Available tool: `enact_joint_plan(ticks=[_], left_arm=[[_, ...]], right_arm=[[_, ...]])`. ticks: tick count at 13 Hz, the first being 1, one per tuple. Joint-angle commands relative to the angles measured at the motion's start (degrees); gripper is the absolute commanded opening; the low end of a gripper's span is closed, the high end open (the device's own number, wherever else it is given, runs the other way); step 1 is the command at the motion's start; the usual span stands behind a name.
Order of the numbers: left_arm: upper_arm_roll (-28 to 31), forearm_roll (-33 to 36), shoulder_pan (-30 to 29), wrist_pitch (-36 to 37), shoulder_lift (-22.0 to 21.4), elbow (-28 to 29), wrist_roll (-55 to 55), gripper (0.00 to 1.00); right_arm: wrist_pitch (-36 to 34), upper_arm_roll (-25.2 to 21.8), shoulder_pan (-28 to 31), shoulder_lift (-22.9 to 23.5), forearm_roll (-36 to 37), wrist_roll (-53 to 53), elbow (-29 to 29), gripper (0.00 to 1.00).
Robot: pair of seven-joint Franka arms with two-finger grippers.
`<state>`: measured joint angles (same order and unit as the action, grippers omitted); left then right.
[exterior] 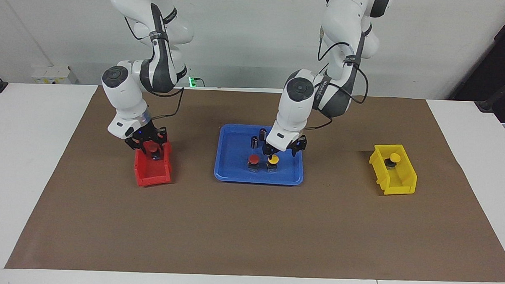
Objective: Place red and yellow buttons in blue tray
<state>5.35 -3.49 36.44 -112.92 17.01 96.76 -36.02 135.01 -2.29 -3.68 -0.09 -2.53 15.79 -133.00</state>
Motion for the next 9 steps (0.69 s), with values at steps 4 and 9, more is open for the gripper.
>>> enact_joint_plan(ticks=[4, 9], left_arm=[[0.54, 1.19, -25.06, 5.52, -6.46, 2.45, 32.52, 0.95], [0.63, 1.56, -35.20, -11.41, -12.69, 20.00, 46.81, 0.82]], right_arm=[[-7.60, 0.53, 0.61, 0.43, -0.72, 1.96, 6.47, 0.29], [-28.92, 0.80, -12.54, 10.01, 3.49, -17.67, 35.23, 0.29]])
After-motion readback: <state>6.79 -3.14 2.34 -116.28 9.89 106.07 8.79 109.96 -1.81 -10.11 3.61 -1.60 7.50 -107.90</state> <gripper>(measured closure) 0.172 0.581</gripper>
